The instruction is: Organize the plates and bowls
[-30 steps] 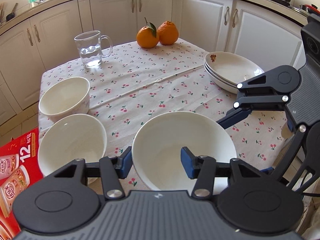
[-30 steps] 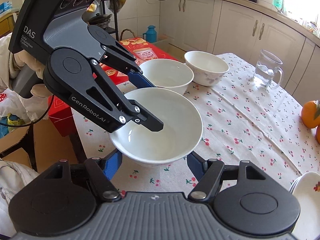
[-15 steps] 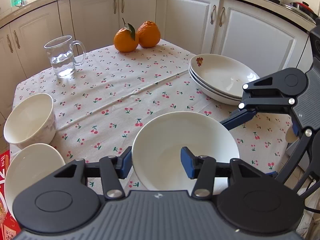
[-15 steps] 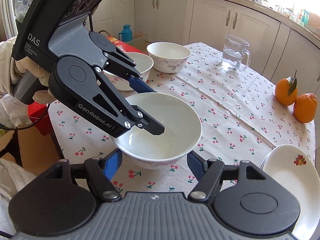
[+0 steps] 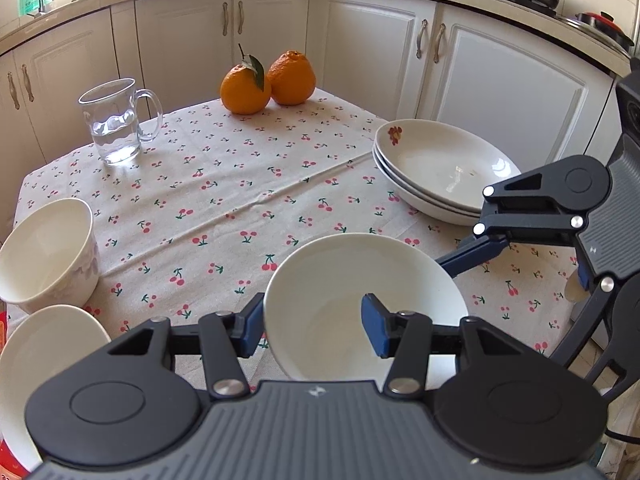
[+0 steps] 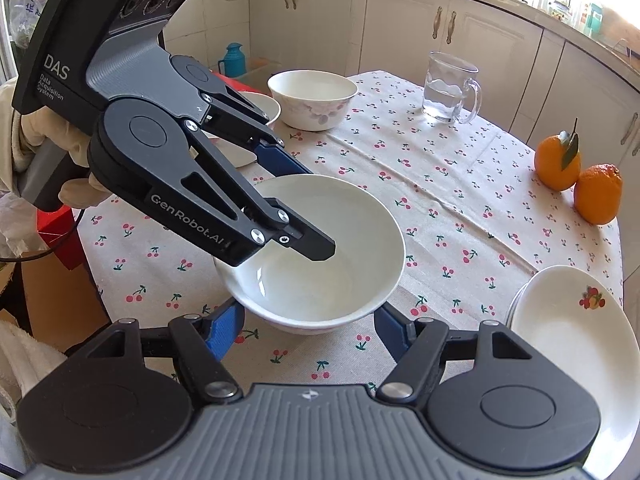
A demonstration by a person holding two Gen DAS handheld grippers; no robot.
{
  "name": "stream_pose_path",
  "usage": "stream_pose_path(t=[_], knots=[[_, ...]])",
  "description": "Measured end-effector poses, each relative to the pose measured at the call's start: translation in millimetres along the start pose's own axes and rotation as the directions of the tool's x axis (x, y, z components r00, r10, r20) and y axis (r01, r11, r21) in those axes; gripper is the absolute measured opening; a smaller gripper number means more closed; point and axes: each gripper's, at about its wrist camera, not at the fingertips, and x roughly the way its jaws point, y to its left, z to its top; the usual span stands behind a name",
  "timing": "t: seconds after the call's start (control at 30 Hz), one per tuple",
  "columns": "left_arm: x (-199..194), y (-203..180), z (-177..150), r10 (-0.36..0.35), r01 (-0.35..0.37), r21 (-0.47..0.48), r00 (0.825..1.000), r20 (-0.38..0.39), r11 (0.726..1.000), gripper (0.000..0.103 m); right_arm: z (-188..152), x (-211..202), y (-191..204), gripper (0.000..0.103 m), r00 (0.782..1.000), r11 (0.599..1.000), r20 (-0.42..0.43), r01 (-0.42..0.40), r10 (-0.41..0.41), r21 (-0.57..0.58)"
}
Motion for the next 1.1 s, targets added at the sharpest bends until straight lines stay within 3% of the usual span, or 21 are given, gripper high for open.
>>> stream_pose_path(t=[0.5, 0.6, 0.7, 0.73, 1.1], knots=[[1.5, 5.9, 0.6, 0.006, -0.005, -0.018, 1.0, 0.013, 1.0, 0.05, 1.4, 5.0, 1.0, 0.077, 1.0, 1.0, 0.02, -0.001, 0.0, 0.016], [-0.3, 4.7, -0.3, -0.003, 0.004, -0.017, 1.0, 0.022, 1.0, 0.062, 0.0, 5.2, 2.6, 0.078, 1.0, 1.0, 0.023, 0.002, -0.002, 0.018], [-6.5, 2.7, -1.4, 0.014, -0.013, -0.015, 0.999, 0.052, 1.0, 0.084, 0.3, 0.0, 3.5, 0.103, 0.998, 0.999, 0.063, -0.006, 0.004, 0.033], [-8.9, 2.3, -1.9, 0.02, -0.019, -0.017, 0.998, 0.058, 1.0, 0.089, 0.9, -2.7, 3.9, 0.103, 0.997, 0.999, 0.079, -0.008, 0.005, 0.036], [-53.8, 3.1, -28.4, 0.056, -0.053, -0.029, 0.991, 0.125, 0.998, 0.1, -2.0, -11.7, 13.5, 0.103, 0.996, 0.998, 0.085, 0.024, -0.028, 0.054]])
